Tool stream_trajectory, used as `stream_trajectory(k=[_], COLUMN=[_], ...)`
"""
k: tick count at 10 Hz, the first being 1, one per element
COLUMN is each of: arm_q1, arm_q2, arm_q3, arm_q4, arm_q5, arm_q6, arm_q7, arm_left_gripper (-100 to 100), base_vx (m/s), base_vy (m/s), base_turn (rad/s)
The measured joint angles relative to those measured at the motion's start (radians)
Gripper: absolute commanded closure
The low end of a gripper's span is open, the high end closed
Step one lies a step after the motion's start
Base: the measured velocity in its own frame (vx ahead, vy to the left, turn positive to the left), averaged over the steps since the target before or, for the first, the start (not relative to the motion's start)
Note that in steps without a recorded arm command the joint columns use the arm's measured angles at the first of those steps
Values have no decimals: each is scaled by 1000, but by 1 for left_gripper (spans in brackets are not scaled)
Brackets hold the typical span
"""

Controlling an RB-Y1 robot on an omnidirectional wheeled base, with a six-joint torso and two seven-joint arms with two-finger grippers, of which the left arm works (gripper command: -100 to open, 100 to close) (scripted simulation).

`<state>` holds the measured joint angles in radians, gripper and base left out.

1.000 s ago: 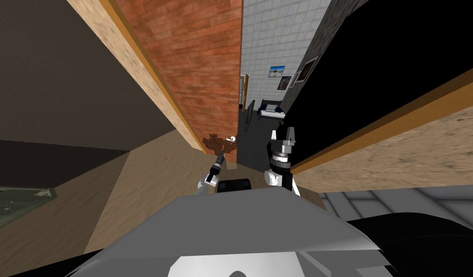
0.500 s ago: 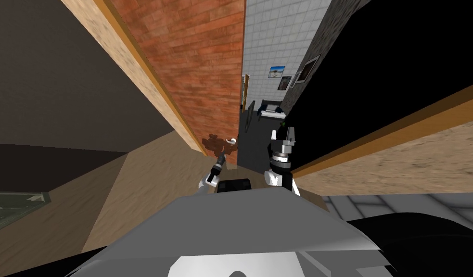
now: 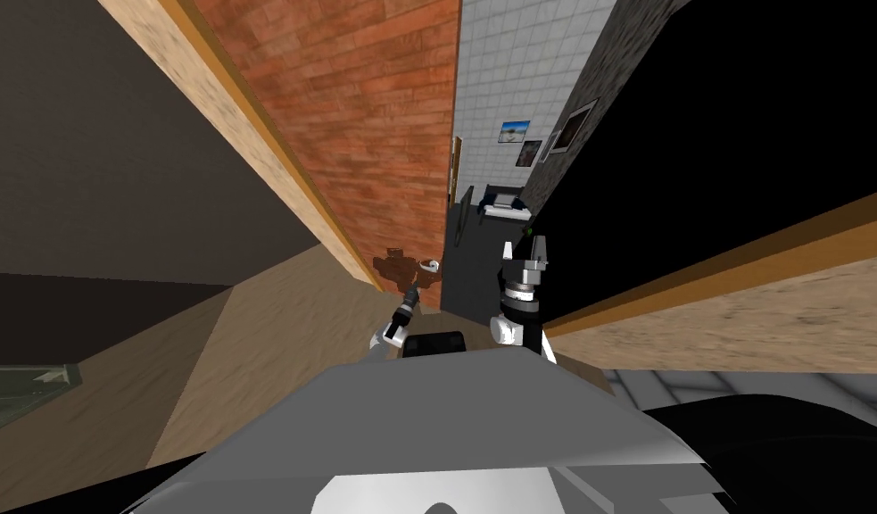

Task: Push the door open

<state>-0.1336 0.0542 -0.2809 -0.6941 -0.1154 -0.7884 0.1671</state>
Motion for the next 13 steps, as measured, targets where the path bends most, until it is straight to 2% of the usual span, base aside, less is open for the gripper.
stream_trajectory(k=[2, 4, 8, 9, 13], arm_q1=[1, -1, -7, -8, -13], arm_q2=[8, 7, -6, -7, -6], arm_q3=[4, 9, 20, 21, 22], arm_q4=[1, 7, 23, 24, 21], arm_q5=[2, 4, 9, 9, 10], arm_q6=[1, -1, -6, -6, -4], arm_q7=[-3, -9, -18, -19, -19], arm_left_gripper=[-100, -100, -100, 100, 100], base_vx=[183, 200, 177, -11, -10], base_vy=[-74, -77, -54, 3, 4], base_turn=[-30, -28, -24, 6, -7])
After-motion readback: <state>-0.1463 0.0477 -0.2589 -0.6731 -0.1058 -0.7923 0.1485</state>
